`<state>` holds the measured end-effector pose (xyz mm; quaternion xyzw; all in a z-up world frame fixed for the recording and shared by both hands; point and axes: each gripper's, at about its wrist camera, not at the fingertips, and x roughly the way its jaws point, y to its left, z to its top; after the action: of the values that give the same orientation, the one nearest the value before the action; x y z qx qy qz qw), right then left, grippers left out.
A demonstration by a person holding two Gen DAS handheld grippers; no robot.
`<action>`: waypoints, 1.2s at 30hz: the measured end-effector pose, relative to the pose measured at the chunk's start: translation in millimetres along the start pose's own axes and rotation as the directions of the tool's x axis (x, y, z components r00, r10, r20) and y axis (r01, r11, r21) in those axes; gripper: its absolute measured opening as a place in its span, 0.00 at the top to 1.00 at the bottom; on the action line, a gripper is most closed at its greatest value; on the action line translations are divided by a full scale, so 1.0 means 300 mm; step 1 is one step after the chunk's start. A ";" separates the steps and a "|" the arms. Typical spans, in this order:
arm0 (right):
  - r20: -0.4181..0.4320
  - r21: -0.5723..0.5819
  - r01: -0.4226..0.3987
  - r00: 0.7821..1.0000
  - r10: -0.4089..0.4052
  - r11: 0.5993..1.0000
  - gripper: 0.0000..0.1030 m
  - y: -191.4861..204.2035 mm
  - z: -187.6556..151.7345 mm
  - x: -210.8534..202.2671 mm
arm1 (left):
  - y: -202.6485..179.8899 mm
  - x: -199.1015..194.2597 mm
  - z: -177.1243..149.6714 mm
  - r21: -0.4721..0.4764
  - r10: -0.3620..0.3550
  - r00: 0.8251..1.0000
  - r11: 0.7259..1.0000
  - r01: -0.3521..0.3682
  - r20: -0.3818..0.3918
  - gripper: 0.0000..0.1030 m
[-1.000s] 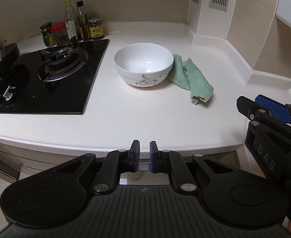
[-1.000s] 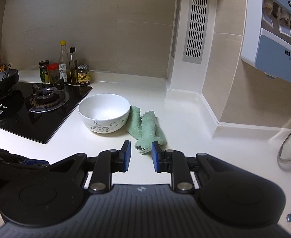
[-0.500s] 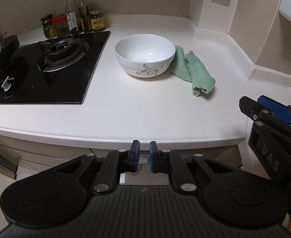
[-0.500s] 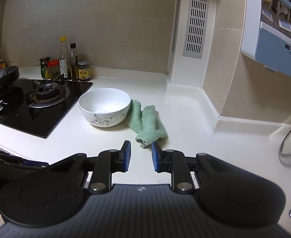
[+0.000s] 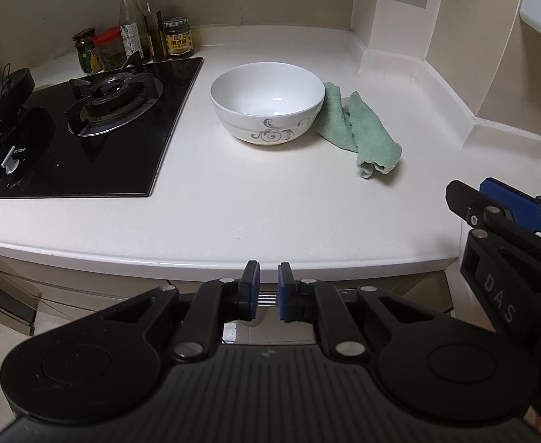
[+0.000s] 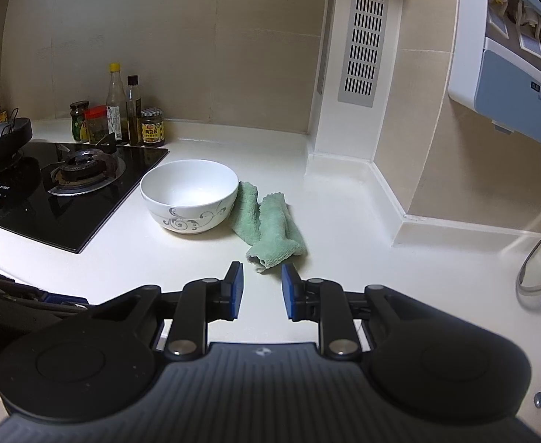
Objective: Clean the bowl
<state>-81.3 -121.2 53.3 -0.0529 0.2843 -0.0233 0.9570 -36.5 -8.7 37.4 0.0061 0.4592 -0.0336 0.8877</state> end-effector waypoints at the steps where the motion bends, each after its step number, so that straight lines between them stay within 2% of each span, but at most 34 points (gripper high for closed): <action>1: -0.002 -0.001 0.001 1.000 -0.001 1.000 0.82 0.001 -0.001 0.002 | 0.000 0.001 0.000 0.001 0.000 1.000 1.000 0.000 0.000 0.91; 22: -0.017 -0.025 0.004 1.000 -0.004 1.000 0.82 -0.001 0.019 0.055 | -0.021 0.056 0.035 0.027 -0.013 1.000 1.000 0.014 -0.027 0.91; 36: -0.033 -0.020 0.008 0.999 -0.008 1.000 0.82 -0.005 0.073 0.163 | -0.020 0.138 0.128 0.037 -0.015 0.999 0.999 0.017 -0.045 0.91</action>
<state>-28.6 -124.4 45.1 -0.0631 0.3001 -0.0251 0.9515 18.1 -18.7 25.9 0.0196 0.4784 -0.0489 0.8766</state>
